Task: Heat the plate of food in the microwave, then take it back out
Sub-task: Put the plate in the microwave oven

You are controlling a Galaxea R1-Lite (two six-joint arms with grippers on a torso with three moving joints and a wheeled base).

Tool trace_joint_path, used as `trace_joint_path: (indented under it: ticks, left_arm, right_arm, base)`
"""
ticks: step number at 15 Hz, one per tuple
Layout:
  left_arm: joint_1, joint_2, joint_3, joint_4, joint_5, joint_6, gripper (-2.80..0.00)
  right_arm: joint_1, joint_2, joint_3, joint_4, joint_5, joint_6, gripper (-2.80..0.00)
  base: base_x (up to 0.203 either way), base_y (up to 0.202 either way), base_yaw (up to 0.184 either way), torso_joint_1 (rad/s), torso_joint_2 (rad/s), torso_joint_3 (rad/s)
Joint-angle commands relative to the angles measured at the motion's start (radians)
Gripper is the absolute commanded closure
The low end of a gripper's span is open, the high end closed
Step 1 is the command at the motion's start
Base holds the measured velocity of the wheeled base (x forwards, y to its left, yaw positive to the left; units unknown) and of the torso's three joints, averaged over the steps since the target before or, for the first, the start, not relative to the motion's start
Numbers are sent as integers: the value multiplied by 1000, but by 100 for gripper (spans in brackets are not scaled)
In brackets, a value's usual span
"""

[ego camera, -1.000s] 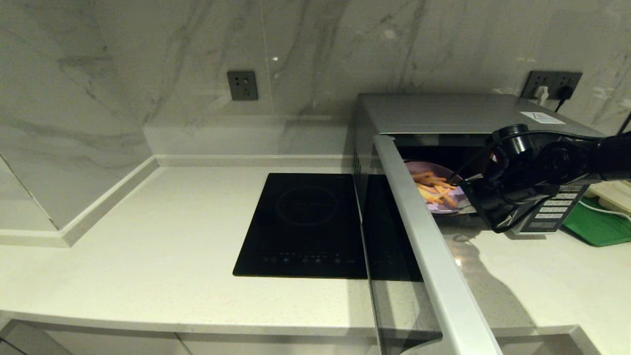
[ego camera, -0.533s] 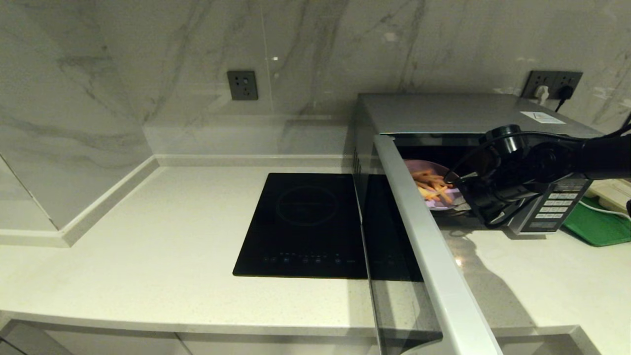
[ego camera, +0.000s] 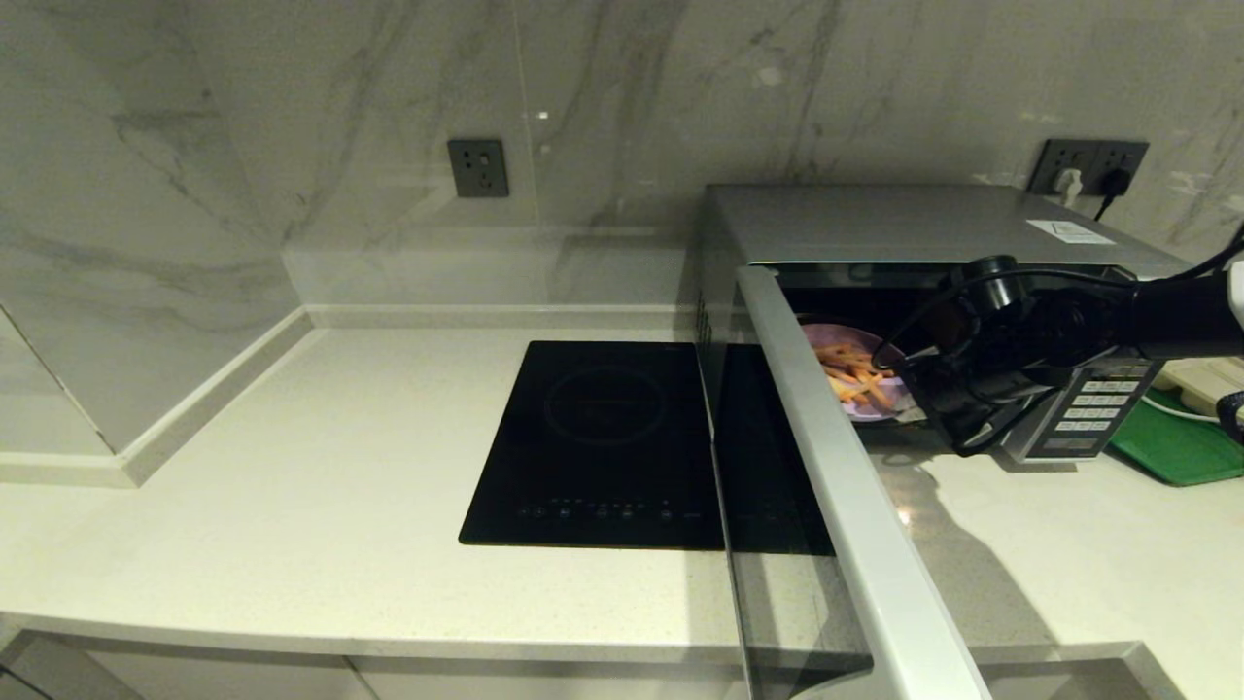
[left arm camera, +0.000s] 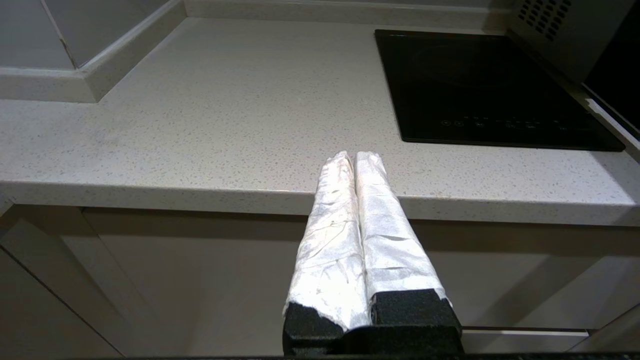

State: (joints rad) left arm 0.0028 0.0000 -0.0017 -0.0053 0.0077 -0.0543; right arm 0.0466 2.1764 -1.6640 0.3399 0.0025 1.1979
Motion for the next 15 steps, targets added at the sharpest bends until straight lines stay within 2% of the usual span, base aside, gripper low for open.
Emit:
trace_joint_path:
  ticks: [1,15]
  left_arm:
    - [0,0,0,-1,0,0,0]
    - [0,0,0,-1,0,-1,0]
  right_arm:
    - [-1,2,1,2,1,8,0]
    - [-7,19,-19,4,-9,5,0]
  base:
    - [0,0,0,0,0,0]
    - [0,0,0,0,0,0]
